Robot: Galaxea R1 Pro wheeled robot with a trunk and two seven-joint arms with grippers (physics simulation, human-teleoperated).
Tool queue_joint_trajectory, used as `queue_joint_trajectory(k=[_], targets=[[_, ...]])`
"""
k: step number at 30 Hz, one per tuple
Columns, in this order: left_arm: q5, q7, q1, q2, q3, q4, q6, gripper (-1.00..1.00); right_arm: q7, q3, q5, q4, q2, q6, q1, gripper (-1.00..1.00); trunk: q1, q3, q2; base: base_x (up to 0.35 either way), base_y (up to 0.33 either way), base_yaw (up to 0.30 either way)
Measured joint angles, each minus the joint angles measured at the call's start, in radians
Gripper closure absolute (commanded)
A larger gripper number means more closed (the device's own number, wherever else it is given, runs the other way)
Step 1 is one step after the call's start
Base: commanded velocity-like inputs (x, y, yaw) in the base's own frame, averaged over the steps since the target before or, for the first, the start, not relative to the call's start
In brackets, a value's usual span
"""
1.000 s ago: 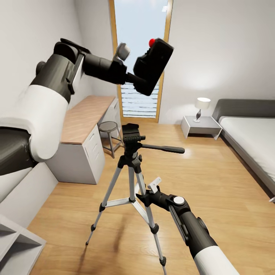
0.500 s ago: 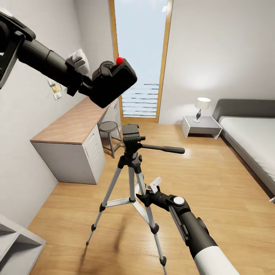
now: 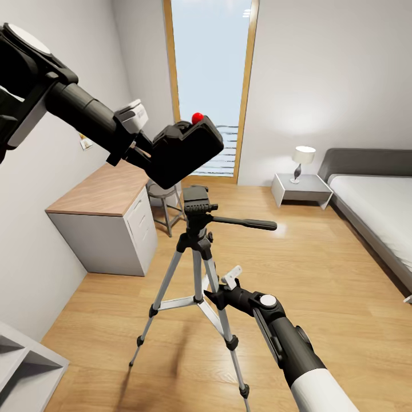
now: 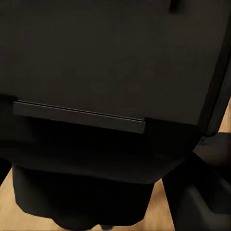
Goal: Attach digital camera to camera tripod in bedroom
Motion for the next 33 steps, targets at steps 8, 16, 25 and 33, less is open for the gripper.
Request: queue_joint_trajectory(k=[8, 16, 25, 33], targets=[[0.000, 0.000, 0.000, 0.000, -0.005, -0.026, 0.000, 1.00, 0.004, 0.000, 0.004, 0.000, -0.001, 0.000, 0.000, 1.00, 0.000, 0.000, 0.000, 0.000, 0.000, 0.000], [-0.025, 0.001, -0.005, 0.001, -0.005, -0.028, 0.000, 1.00, 0.004, 0.000, 0.005, 0.000, -0.001, -0.001, 0.000, 1.00, 0.000, 0.000, 0.000, 0.000, 0.000, 0.000], [-0.048, 0.000, -0.038, 0.004, -0.032, -0.018, 0.001, 1.00, 0.004, -0.001, 0.004, 0.000, -0.001, -0.001, 0.000, 1.00, 0.000, 0.000, 0.000, 0.000, 0.000, 0.000], [-0.065, -0.001, -0.043, -0.025, -0.269, 0.062, 0.001, 1.00, -0.001, 0.000, 0.002, 0.006, 0.000, -0.004, 0.000, 1.00, 0.000, 0.000, -0.001, 0.000, 0.000, 0.000]])
